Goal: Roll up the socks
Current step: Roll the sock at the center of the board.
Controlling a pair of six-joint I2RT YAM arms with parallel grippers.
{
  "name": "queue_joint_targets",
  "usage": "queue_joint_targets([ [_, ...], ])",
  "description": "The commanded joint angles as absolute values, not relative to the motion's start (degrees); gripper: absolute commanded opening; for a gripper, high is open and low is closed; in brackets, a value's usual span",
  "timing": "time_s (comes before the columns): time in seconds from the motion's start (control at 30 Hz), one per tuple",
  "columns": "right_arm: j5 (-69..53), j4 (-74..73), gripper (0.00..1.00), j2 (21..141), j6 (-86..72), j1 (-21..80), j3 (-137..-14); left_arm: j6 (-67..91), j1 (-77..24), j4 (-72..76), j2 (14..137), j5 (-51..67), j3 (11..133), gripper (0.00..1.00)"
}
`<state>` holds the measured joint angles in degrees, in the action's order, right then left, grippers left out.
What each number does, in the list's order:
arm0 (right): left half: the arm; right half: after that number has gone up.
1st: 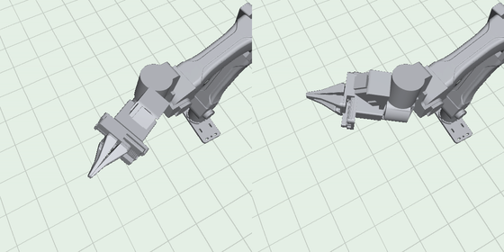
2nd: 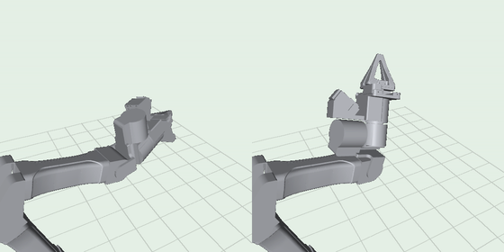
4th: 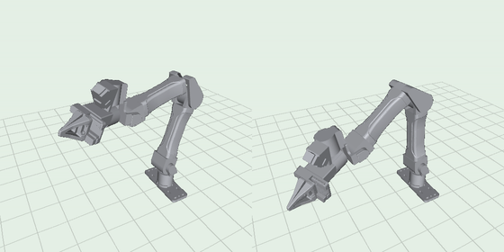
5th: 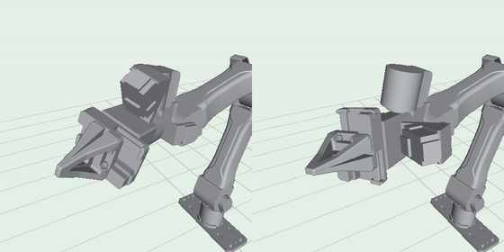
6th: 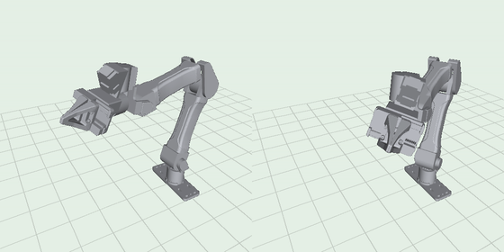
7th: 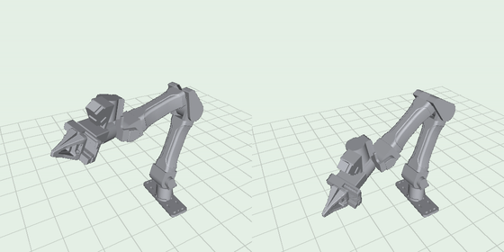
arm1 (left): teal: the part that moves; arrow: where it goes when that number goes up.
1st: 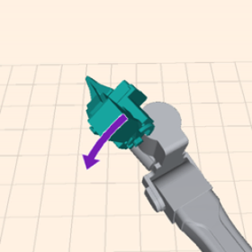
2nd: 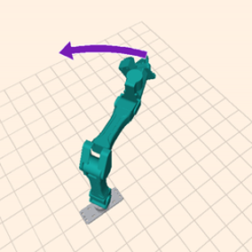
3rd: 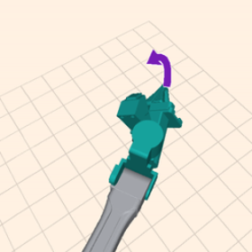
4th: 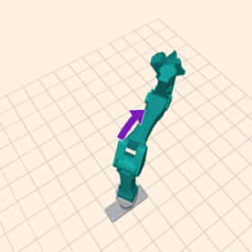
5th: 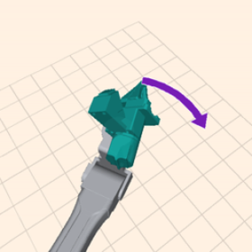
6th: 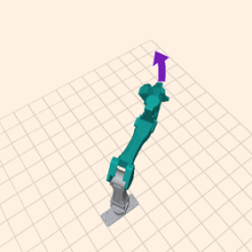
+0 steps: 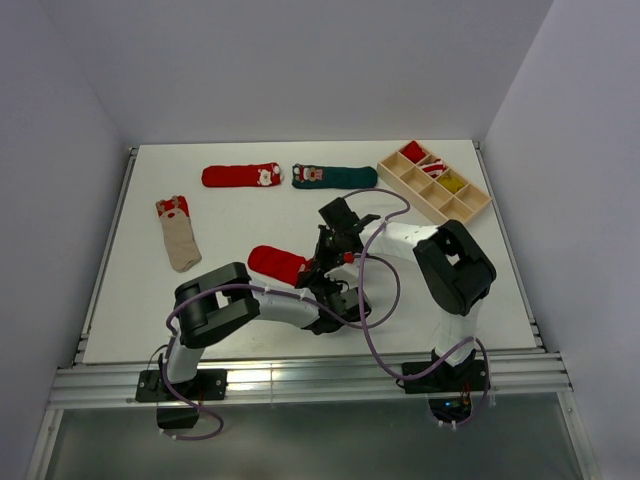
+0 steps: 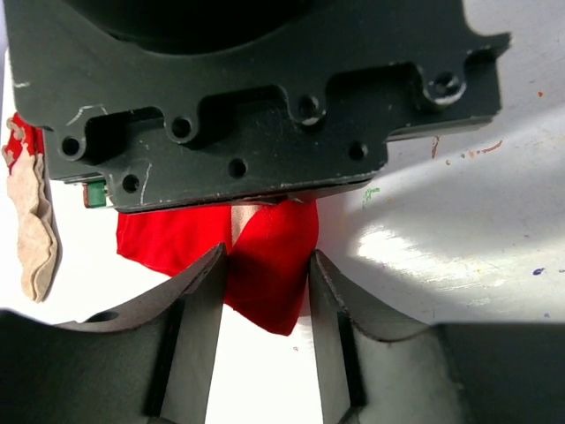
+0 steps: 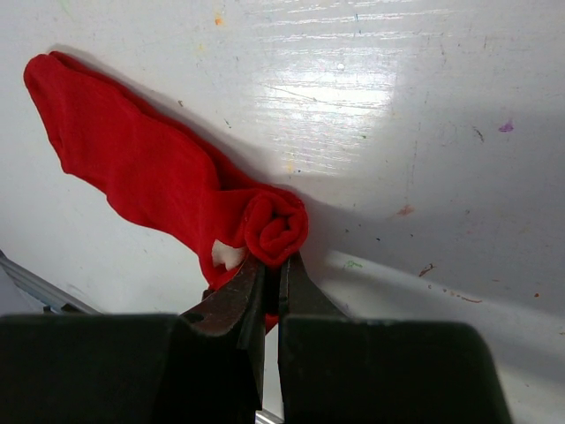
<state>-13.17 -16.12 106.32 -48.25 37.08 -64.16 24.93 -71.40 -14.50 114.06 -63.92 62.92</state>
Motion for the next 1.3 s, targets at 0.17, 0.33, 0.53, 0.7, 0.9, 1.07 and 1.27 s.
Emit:
queue_joint_targets([
  [0.17, -13.2, -16.0, 0.00, 107.1, -47.7, 36.7, -63.5, 27.5, -70.8, -16.4, 112.4, -61.3, 62.8, 0.36],
  [0.33, -13.4, -15.5, 0.00, 106.6, -47.5, 36.6, -63.2, 31.3, -70.5, -18.6, 112.9, -59.7, 62.6, 0.17],
  [0.53, -14.9, -8.4, 0.03, 103.1, -49.2, 35.9, -59.1, 32.5, -67.4, -13.8, 107.0, -50.6, 58.0, 0.01],
  [0.7, -14.2, -4.7, 0.25, 99.6, -49.3, 35.4, -56.3, 32.9, -64.1, -9.3, 101.8, -41.1, 53.8, 0.01],
  [0.9, -12.5, -0.2, 0.41, 94.1, -50.5, 34.1, -52.3, 35.1, -59.1, -2.7, 95.5, -27.9, 48.5, 0.01],
  [1.07, -11.0, 6.7, 0.48, 89.8, -51.9, 32.7, -48.2, 37.7, -53.3, 2.8, 92.1, -16.0, 44.5, 0.01],
  [1.27, -12.0, 11.2, 0.47, 88.5, -52.6, 32.5, -44.8, 41.9, -45.5, 9.4, 90.0, -3.0, 39.6, 0.01],
])
